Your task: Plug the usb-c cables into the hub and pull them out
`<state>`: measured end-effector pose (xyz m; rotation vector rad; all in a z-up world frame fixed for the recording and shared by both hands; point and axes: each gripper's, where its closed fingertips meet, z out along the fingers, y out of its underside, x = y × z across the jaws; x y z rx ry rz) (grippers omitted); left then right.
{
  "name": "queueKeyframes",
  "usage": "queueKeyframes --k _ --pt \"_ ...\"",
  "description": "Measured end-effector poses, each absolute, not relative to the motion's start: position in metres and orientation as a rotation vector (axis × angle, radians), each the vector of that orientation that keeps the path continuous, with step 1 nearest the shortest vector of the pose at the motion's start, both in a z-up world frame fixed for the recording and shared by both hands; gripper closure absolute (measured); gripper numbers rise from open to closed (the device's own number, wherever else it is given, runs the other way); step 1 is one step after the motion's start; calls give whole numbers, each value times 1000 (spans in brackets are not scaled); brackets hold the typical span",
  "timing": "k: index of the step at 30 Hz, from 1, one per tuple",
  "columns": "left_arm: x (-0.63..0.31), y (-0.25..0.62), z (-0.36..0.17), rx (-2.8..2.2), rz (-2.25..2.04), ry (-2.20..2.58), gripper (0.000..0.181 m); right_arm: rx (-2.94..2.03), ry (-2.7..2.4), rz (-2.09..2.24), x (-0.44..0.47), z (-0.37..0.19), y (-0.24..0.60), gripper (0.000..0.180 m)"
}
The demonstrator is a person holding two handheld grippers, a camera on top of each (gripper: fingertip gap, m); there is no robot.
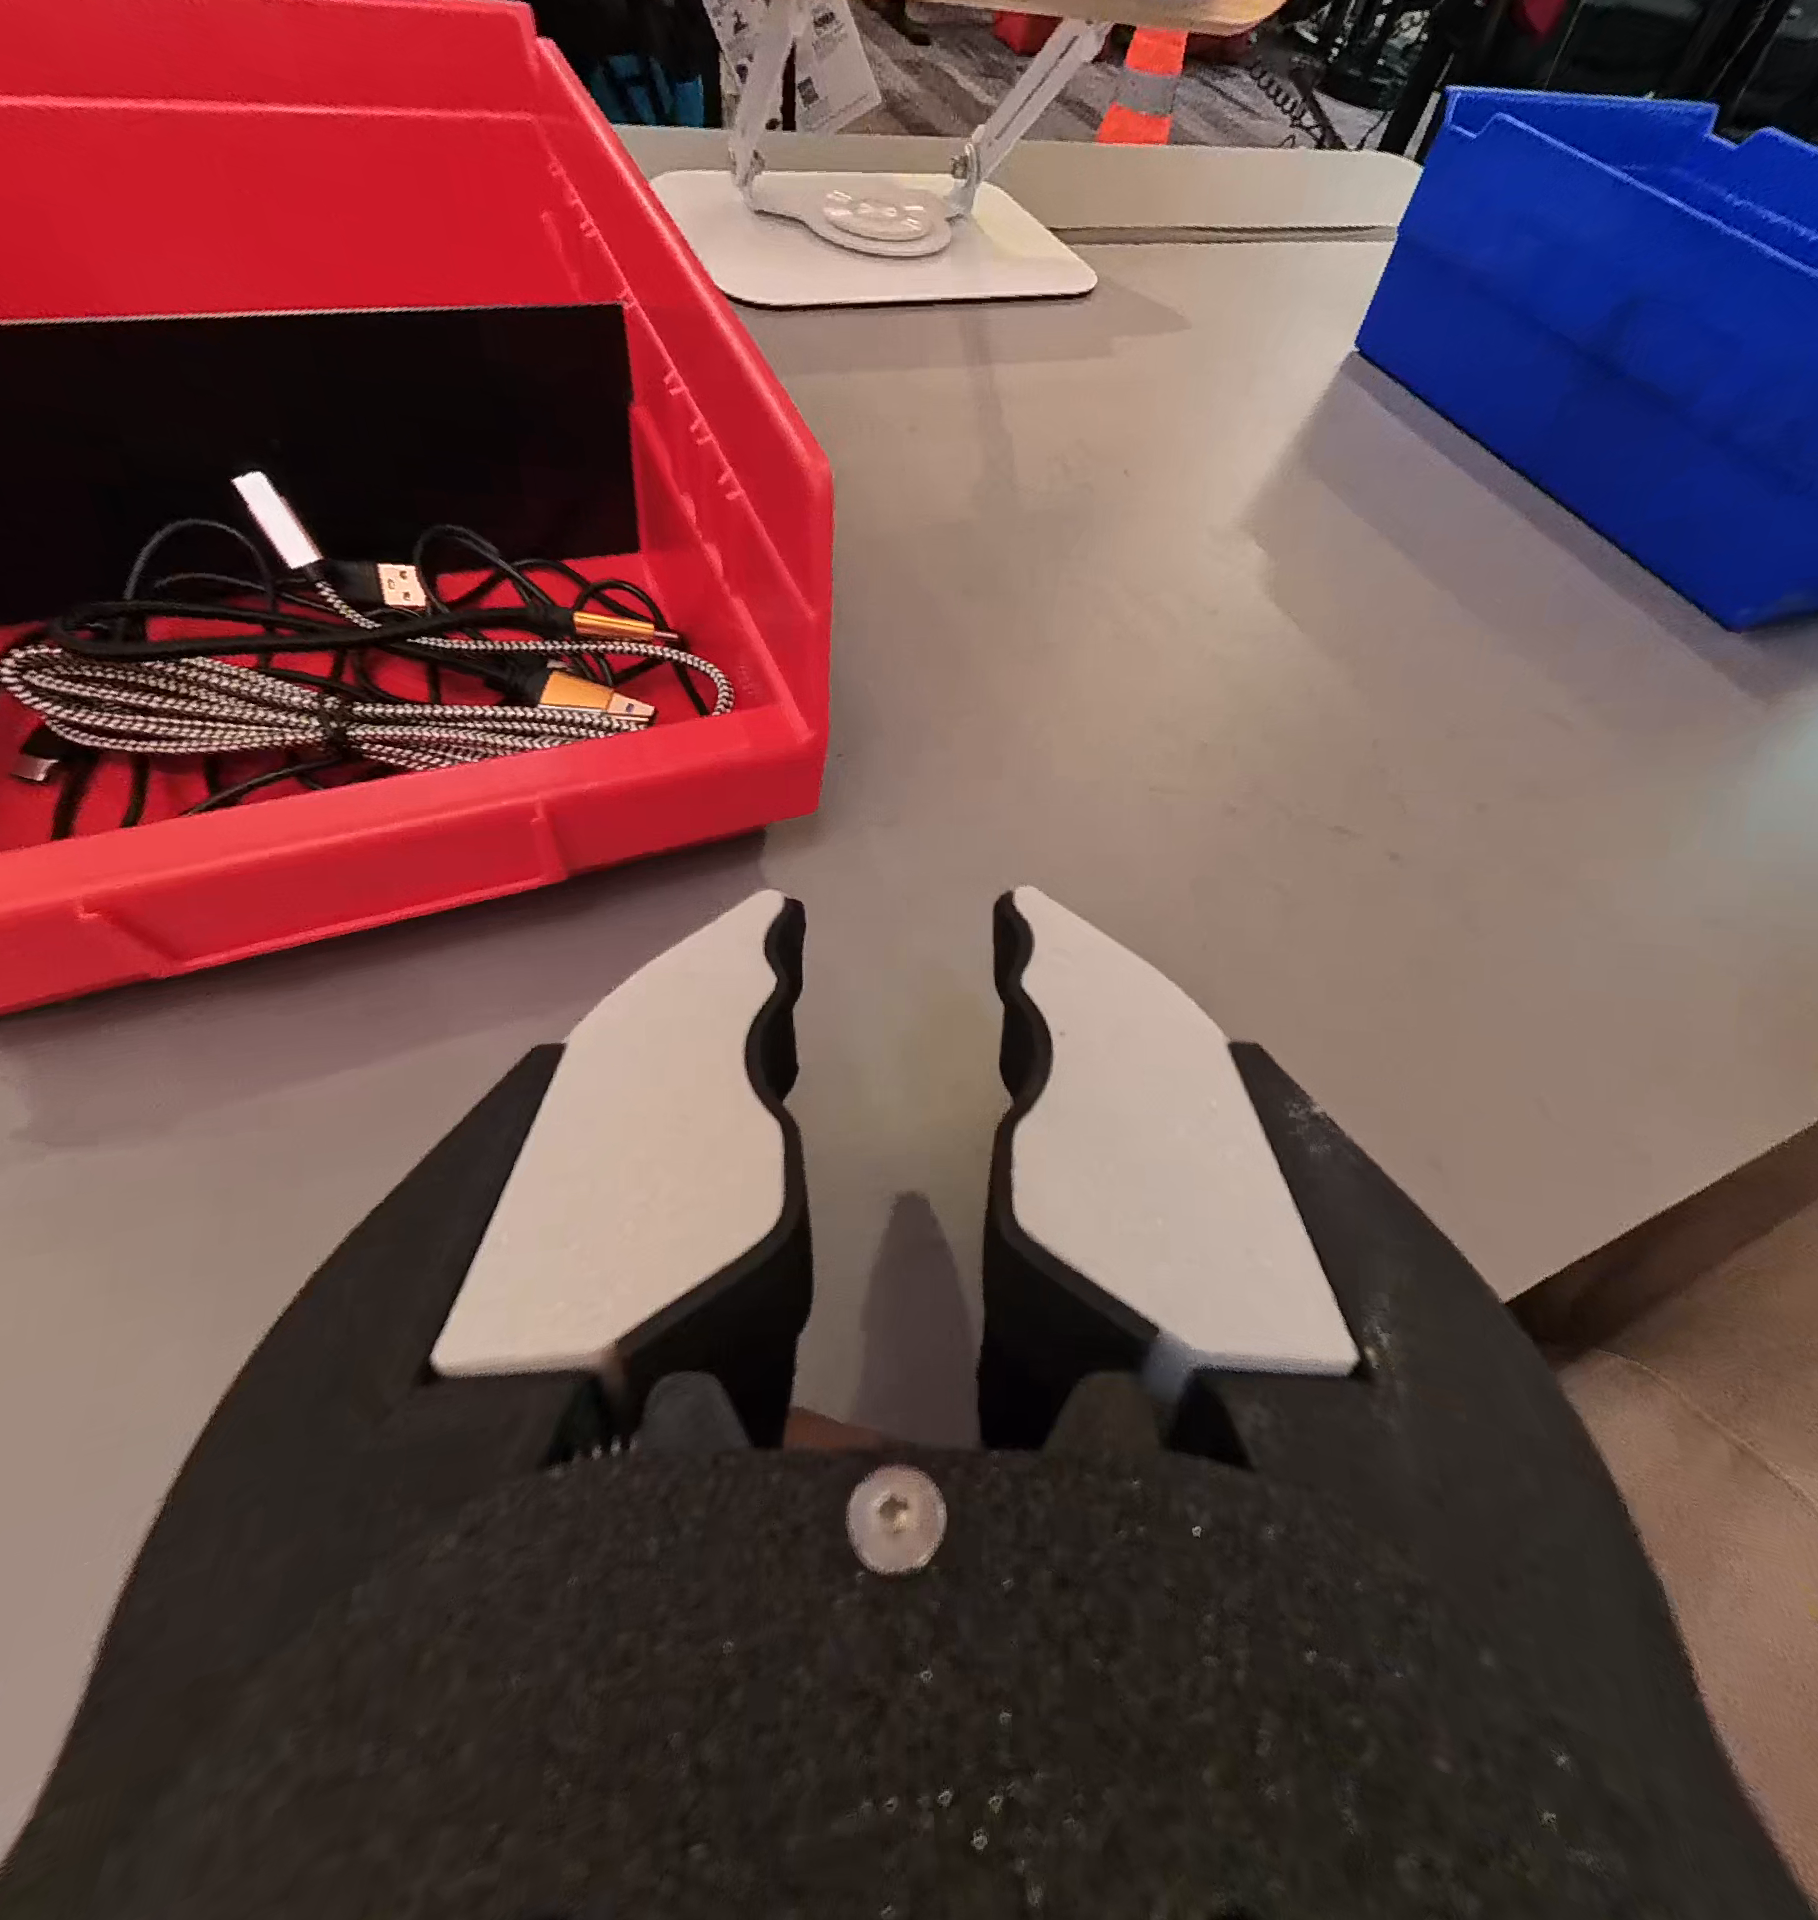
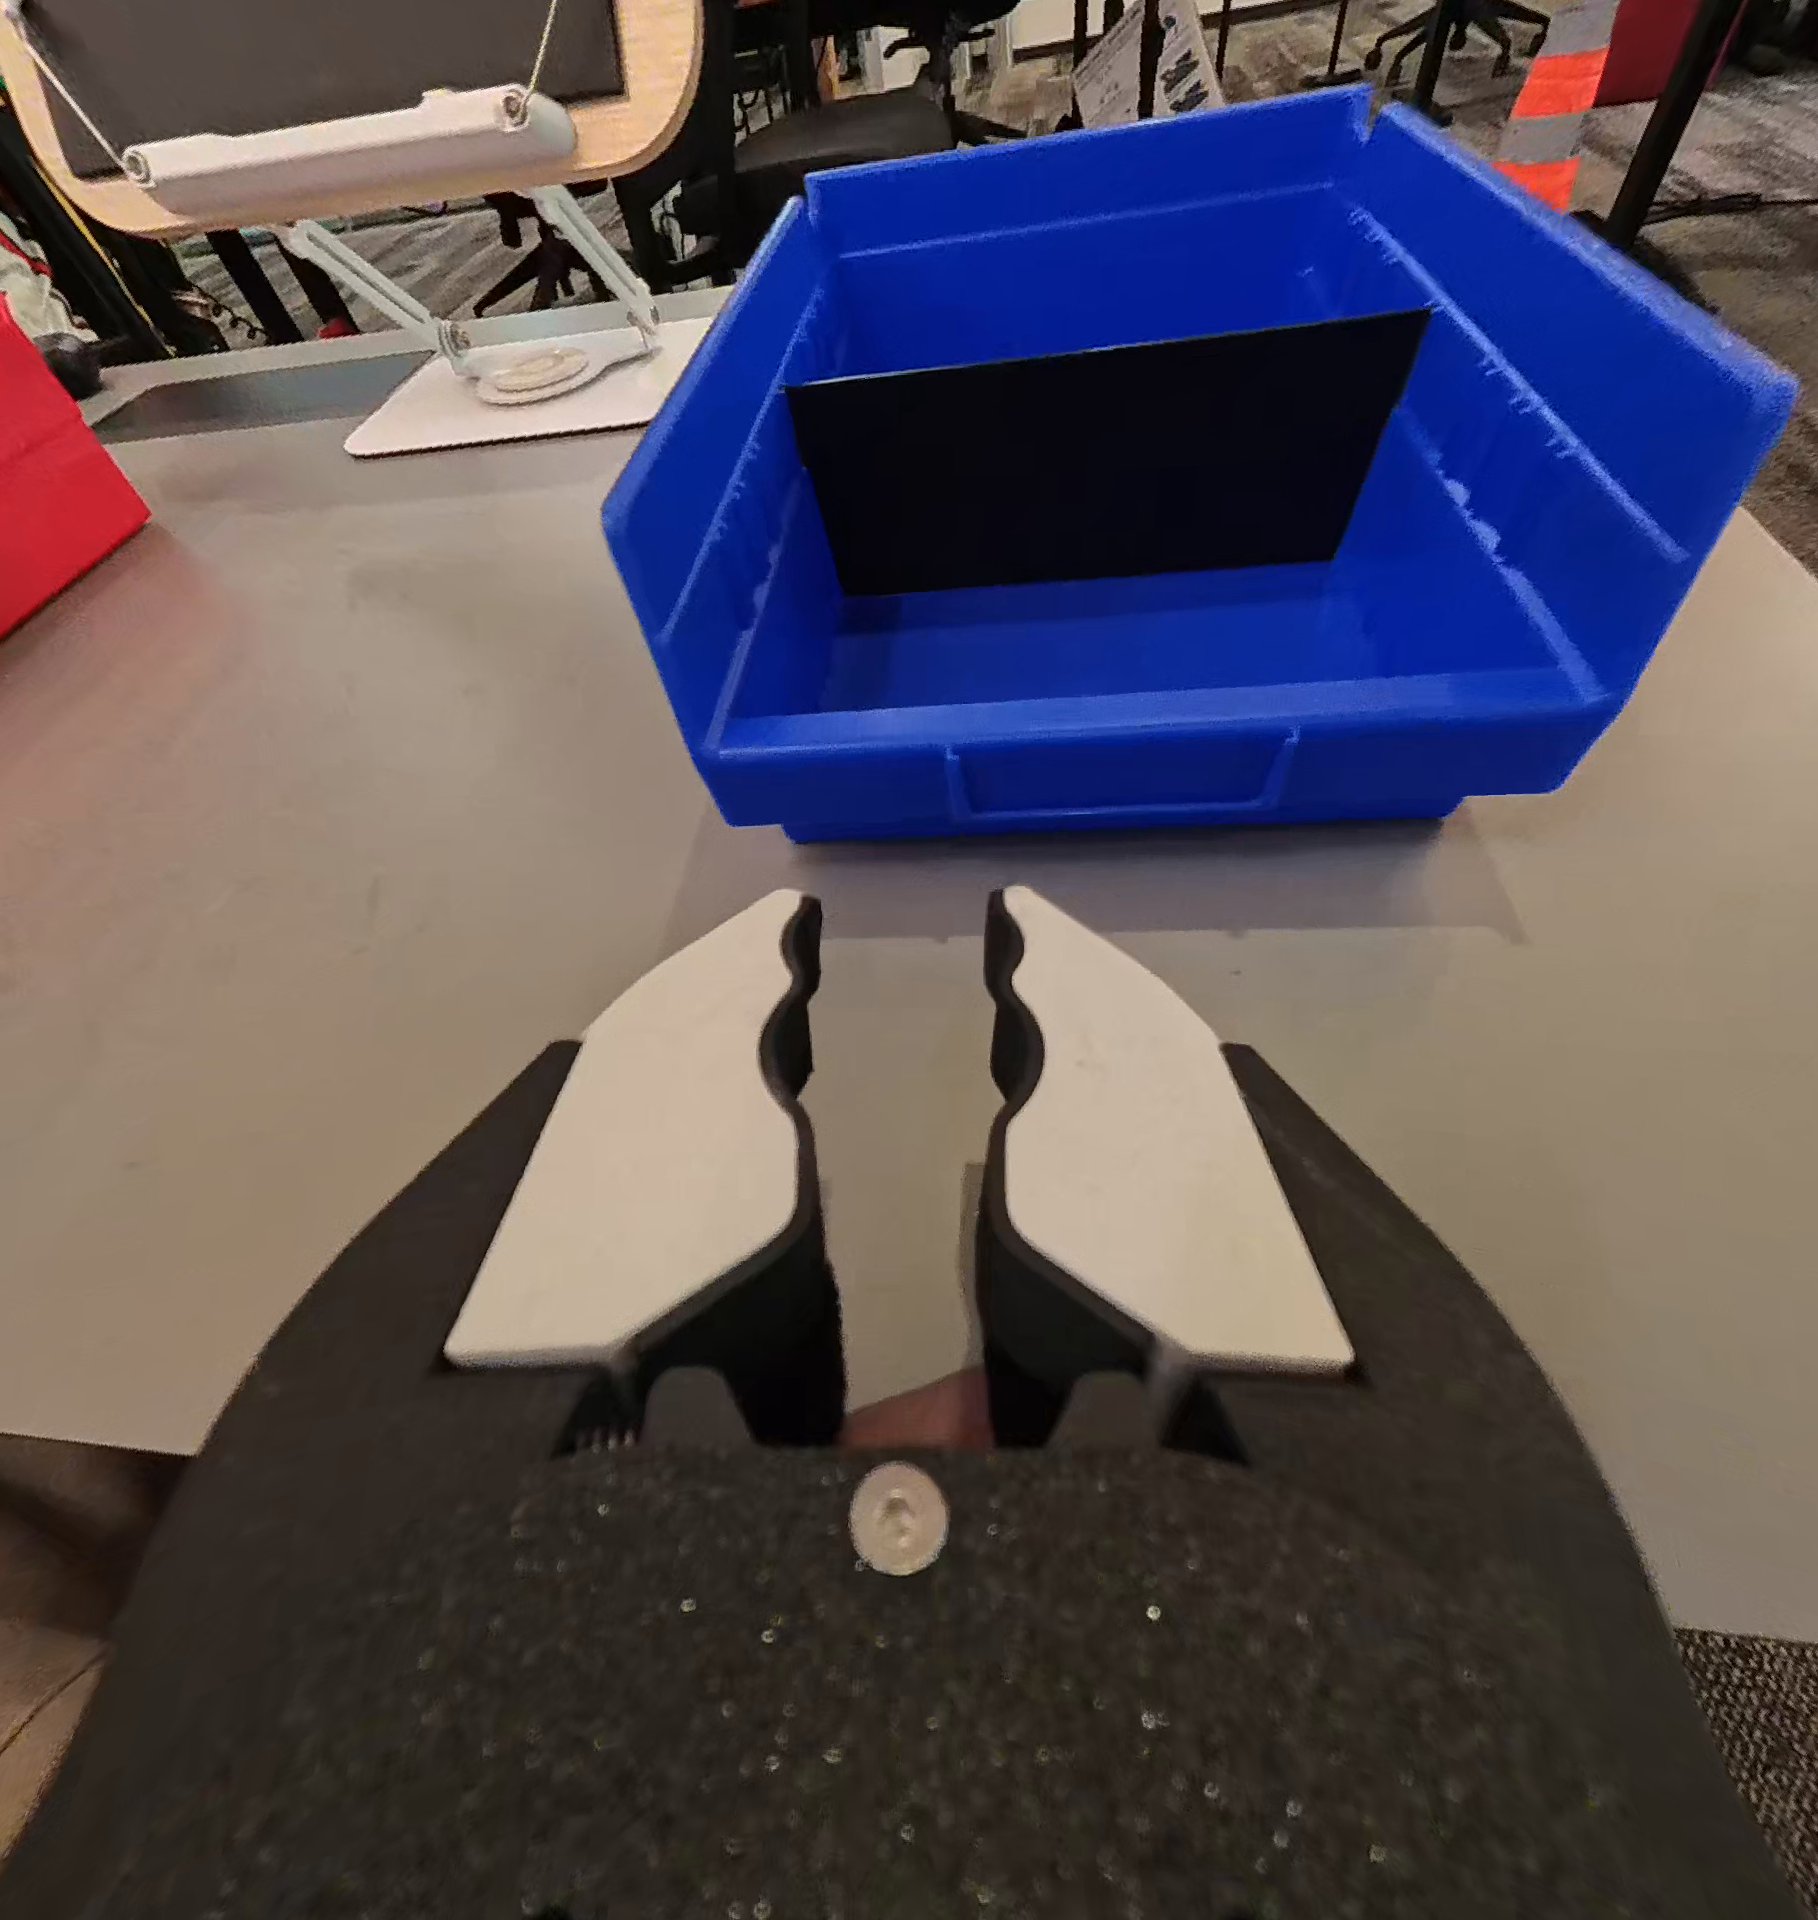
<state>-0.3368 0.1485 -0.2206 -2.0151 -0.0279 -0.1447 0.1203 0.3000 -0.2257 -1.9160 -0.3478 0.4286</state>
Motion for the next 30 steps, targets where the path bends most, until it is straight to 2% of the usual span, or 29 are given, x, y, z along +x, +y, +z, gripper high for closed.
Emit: queueKeyframes --k 7,14,16,18,24,30 --pt "-328 162 -199 -2052 -486 67 139 -1920 -408 518 97 -228 288 151" --pt "-476 261 -127 -2150 -58 201 146 -1887 -546 454 79 -229 282 152" --pt "-507 294 -141 -2358 -21 232 134 -1892 -559 460 76 -231 280 152" --pt "-529 323 -162 -2536 27 264 131 -1896 -568 463 74 -232 279 152" --pt "-552 355 -242 -2962 102 337 132 -1901 -579 474 74 -232 278 152" --pt "-559 344 -280 -3128 235 387 136 -1913 -597 475 77 -236 276 152"
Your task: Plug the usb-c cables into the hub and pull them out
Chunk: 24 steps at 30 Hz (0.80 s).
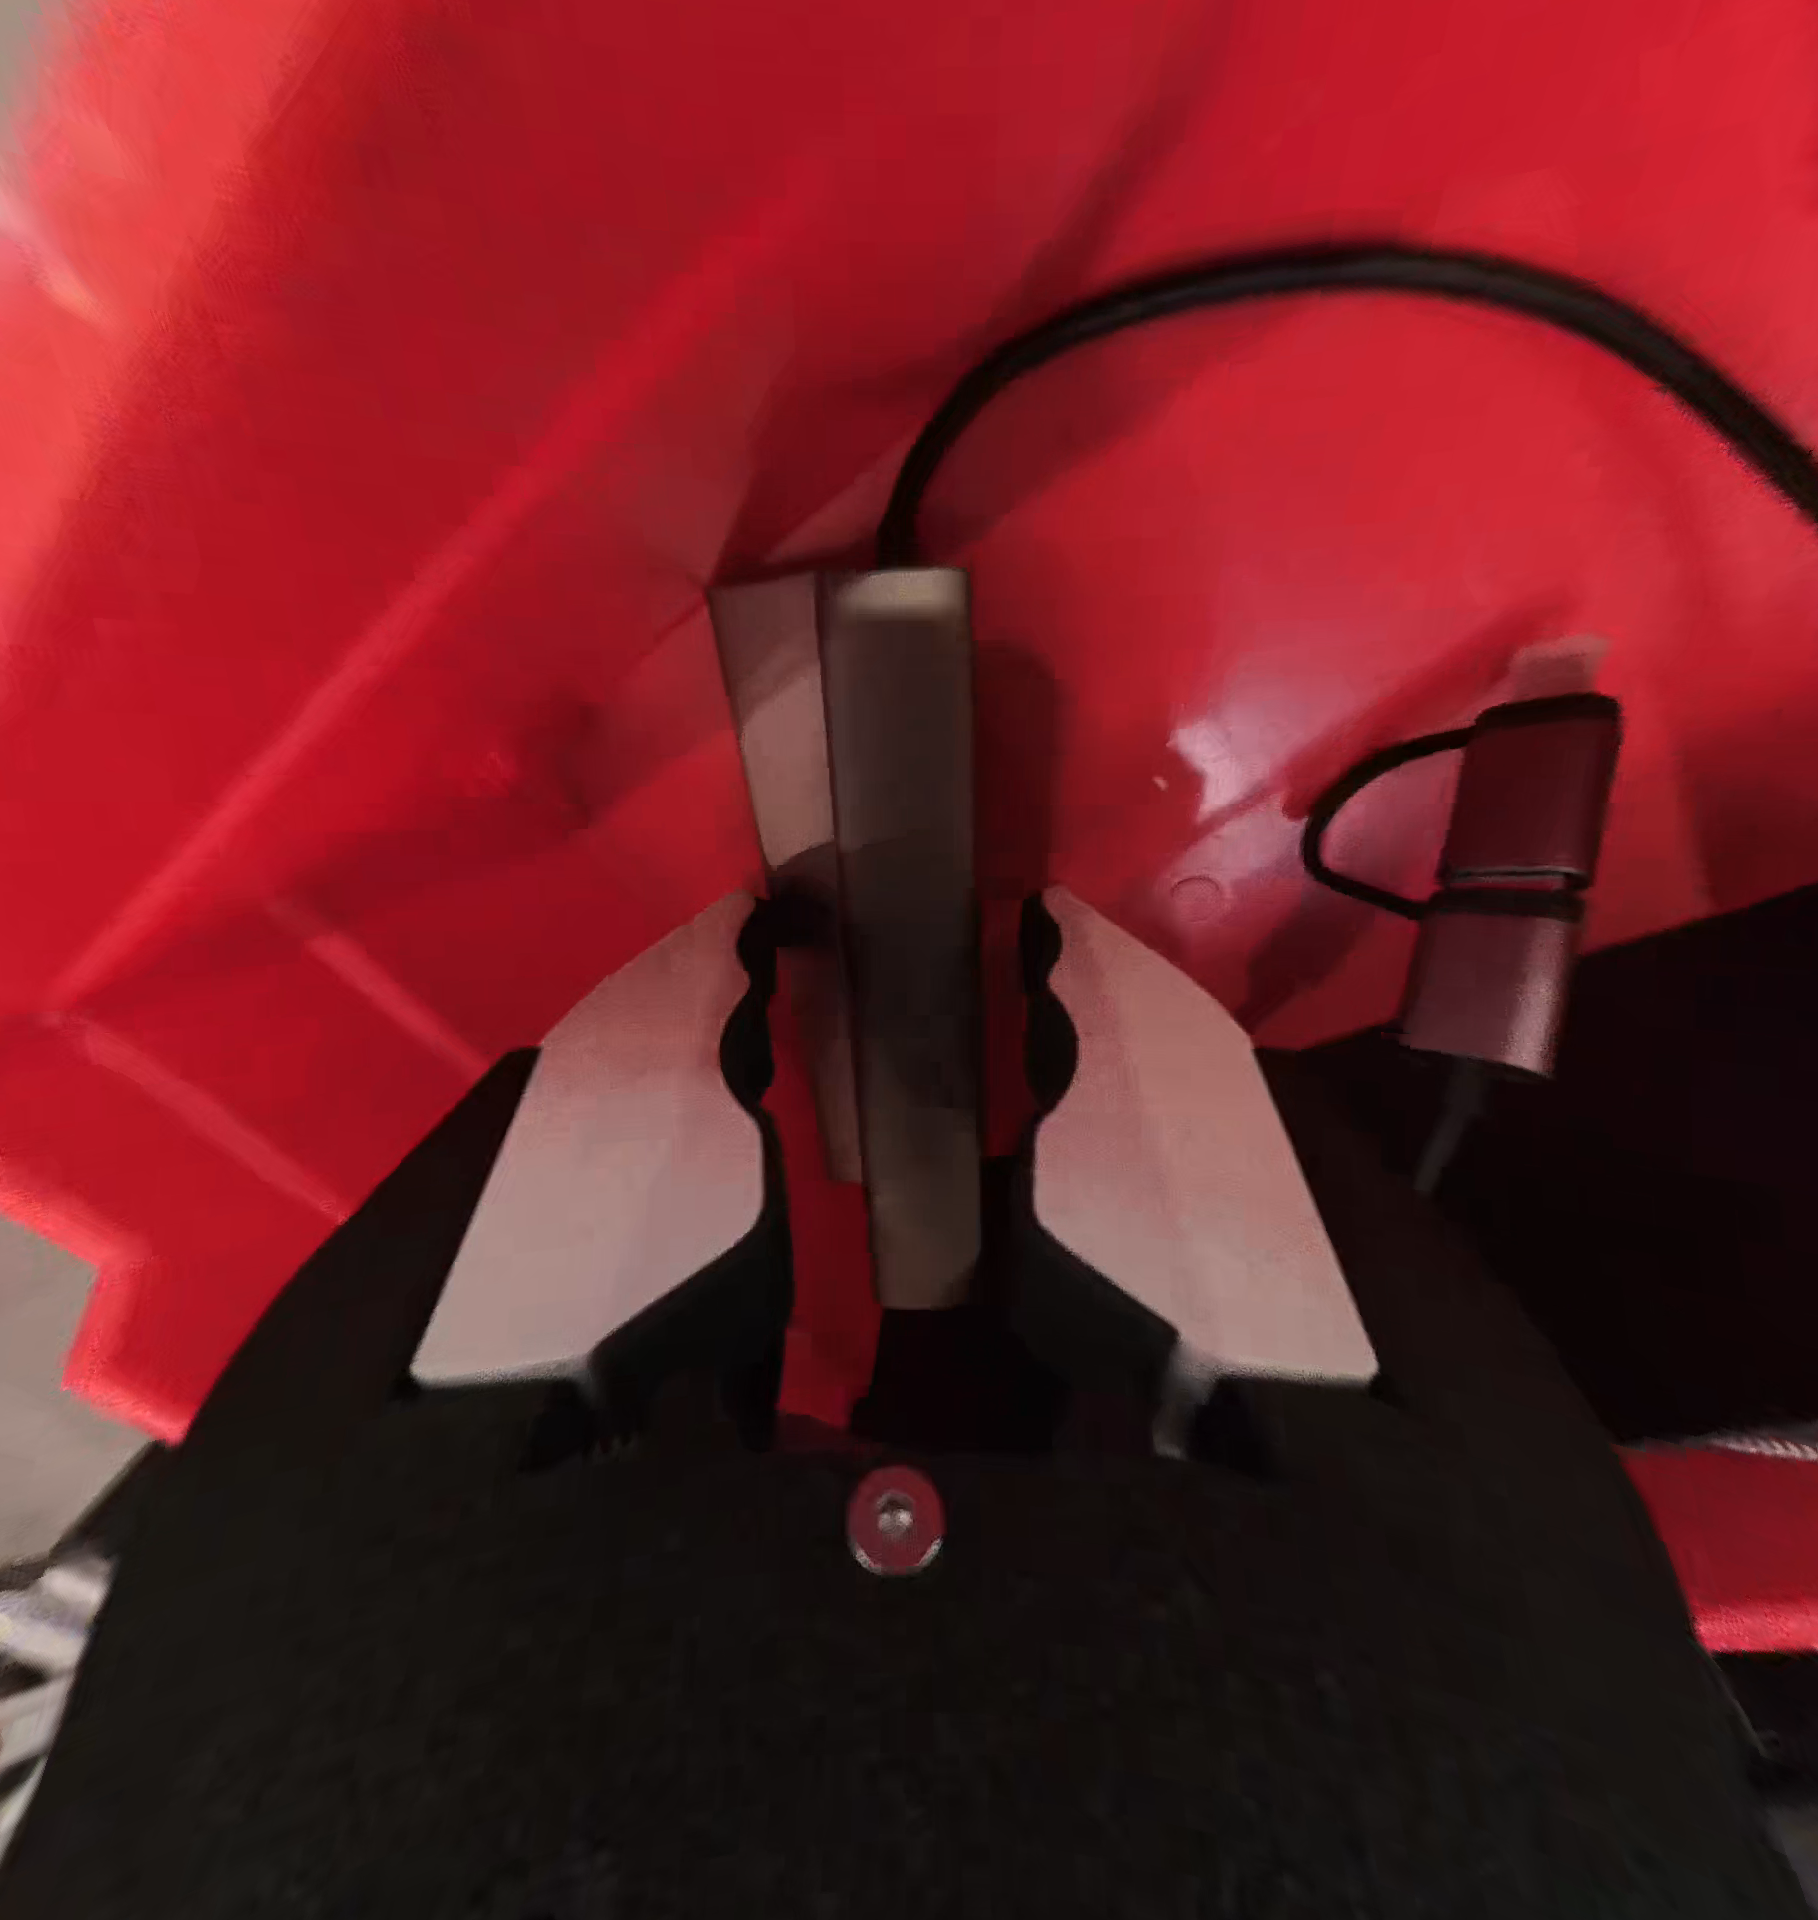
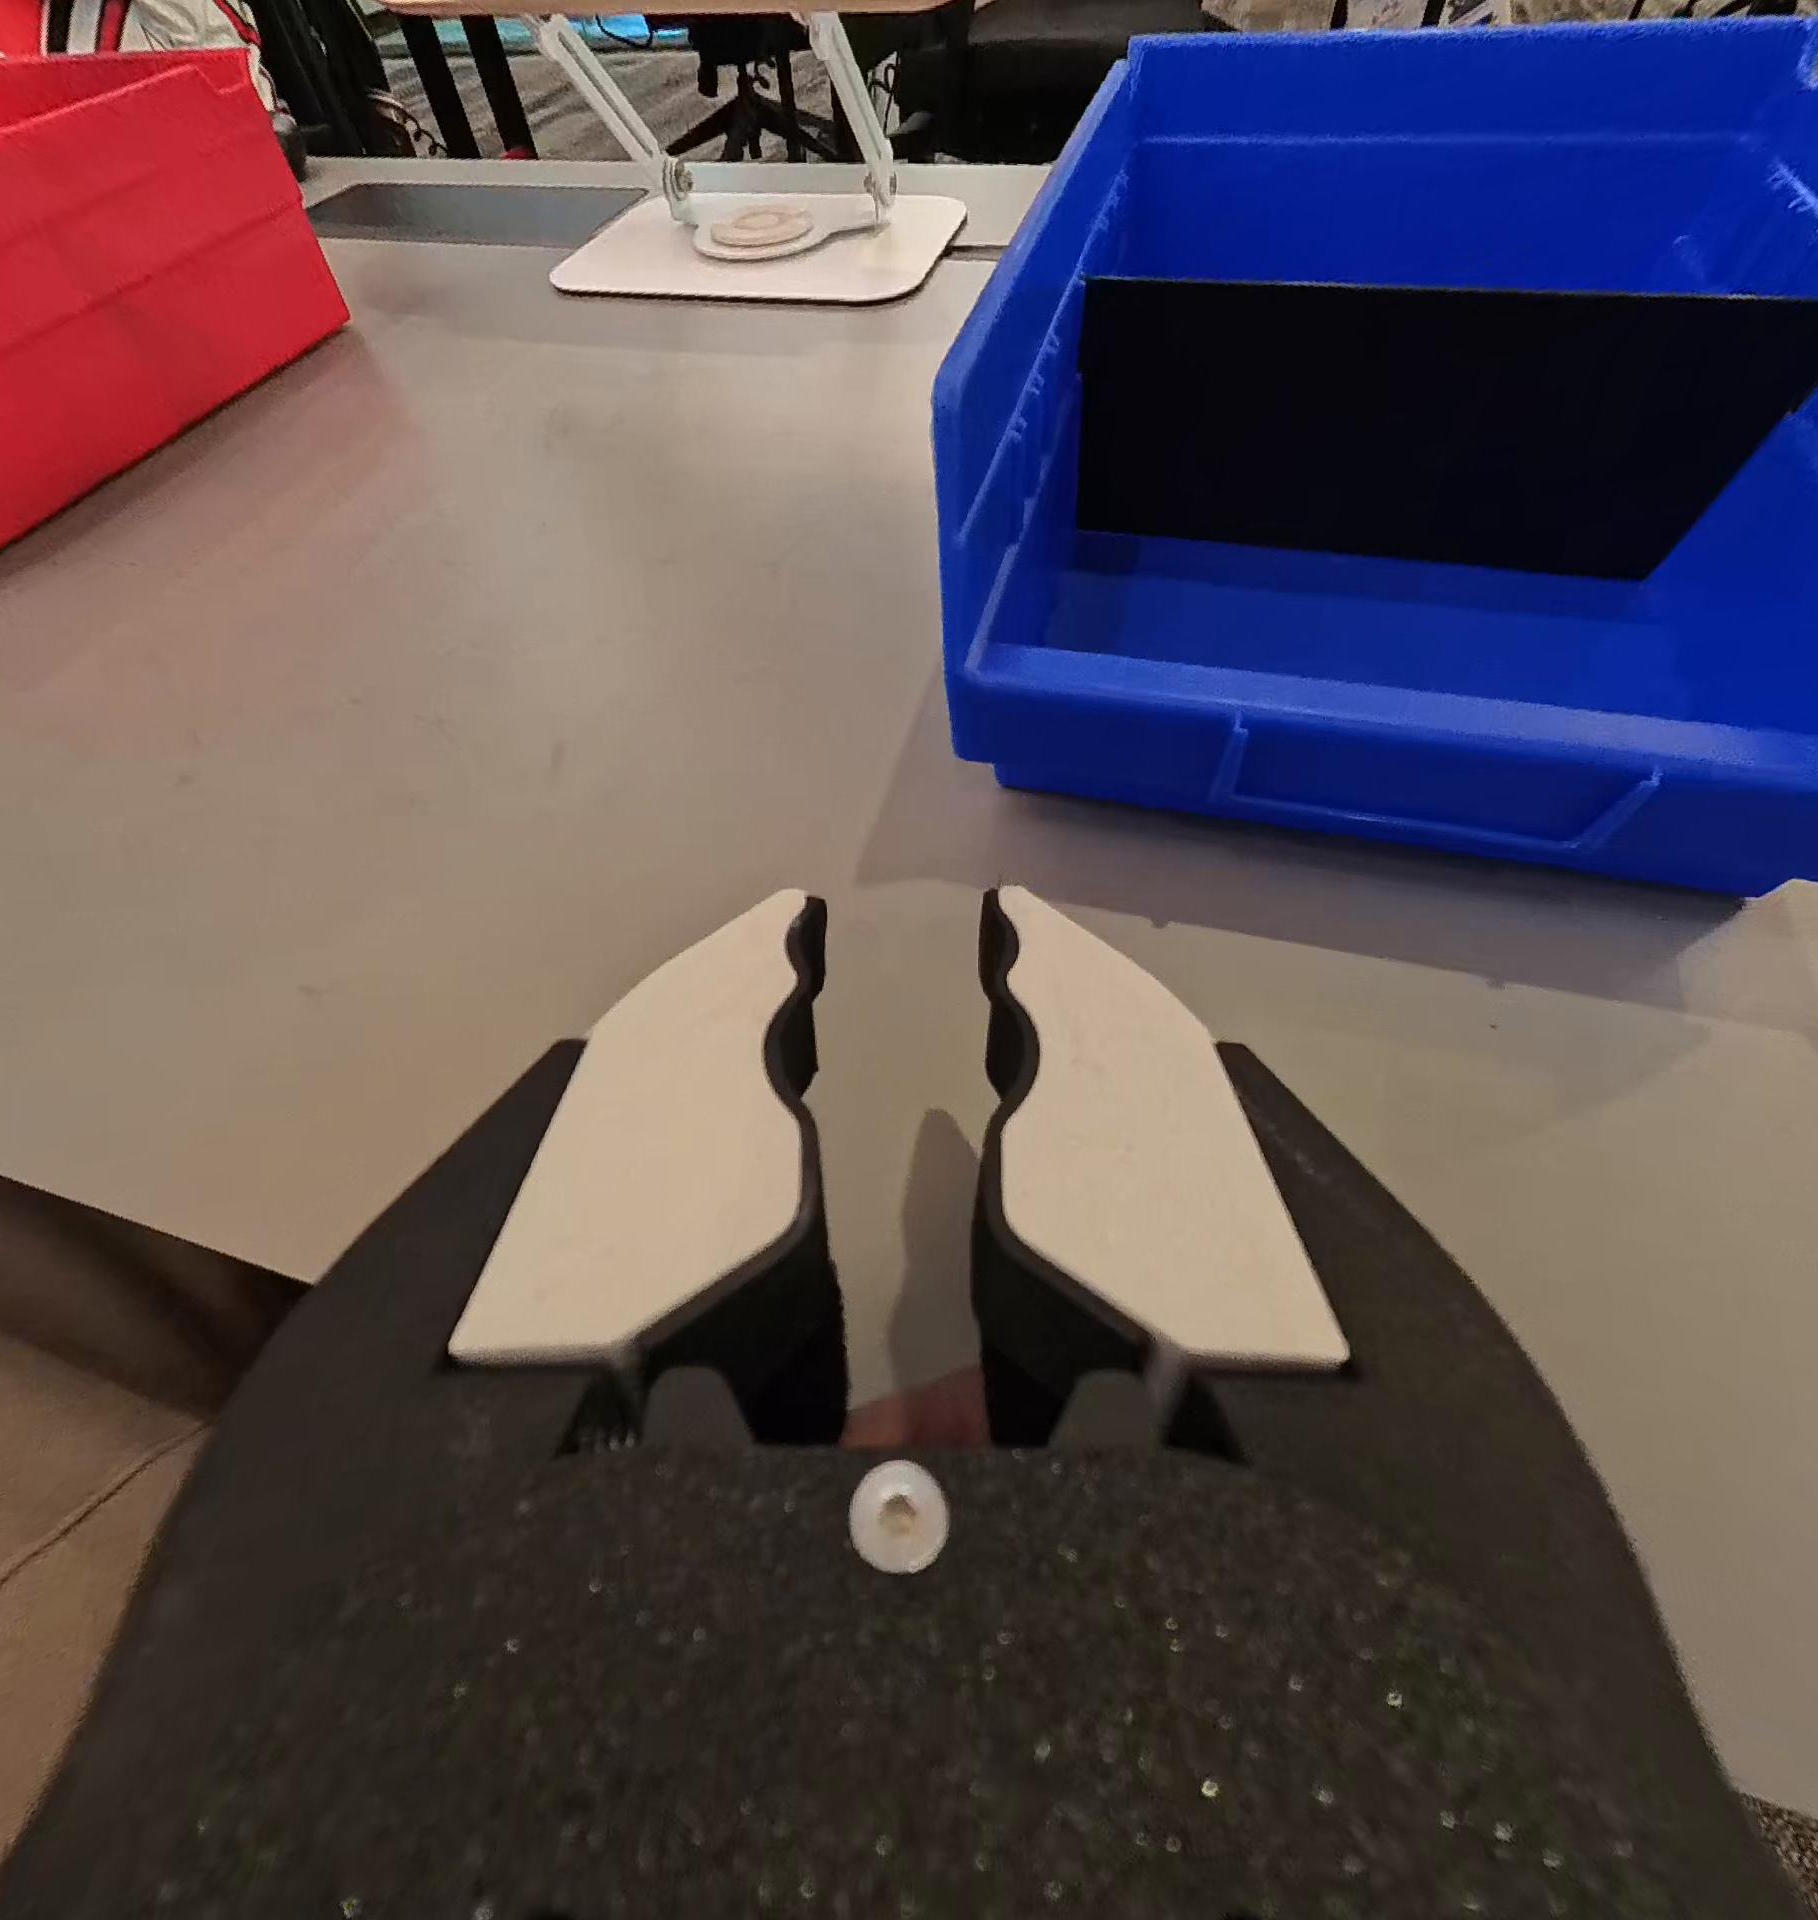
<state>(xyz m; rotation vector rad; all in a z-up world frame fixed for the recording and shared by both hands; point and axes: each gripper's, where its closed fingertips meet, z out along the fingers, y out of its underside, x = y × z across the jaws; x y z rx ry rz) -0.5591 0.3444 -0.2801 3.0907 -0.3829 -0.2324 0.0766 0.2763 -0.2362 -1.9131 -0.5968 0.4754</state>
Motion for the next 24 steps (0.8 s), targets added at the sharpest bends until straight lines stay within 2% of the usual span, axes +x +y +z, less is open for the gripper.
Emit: queueKeyframes --k 3,9,14,18,21,24 --pt "-569 344 -277 3061 -378 -419 156 -1913 -608 471 76 -237 276 152" --pt "-572 352 -220 3238 -578 -530 157 -1896 -624 484 74 -233 274 152" --pt "-568 355 -143 3403 -848 -705 158 -1873 -641 492 66 -227 271 153" --pt "-532 359 -51 3522 -1349 -975 157 -1838 -664 492 60 -220 267 153" --pt "-482 349 22 3475 -1928 -1152 158 -1802 -682 514 54 -214 262 153" --pt "-406 330 53 3218 -2341 -1602 158 -1743 -719 573 43 -204 253 153"
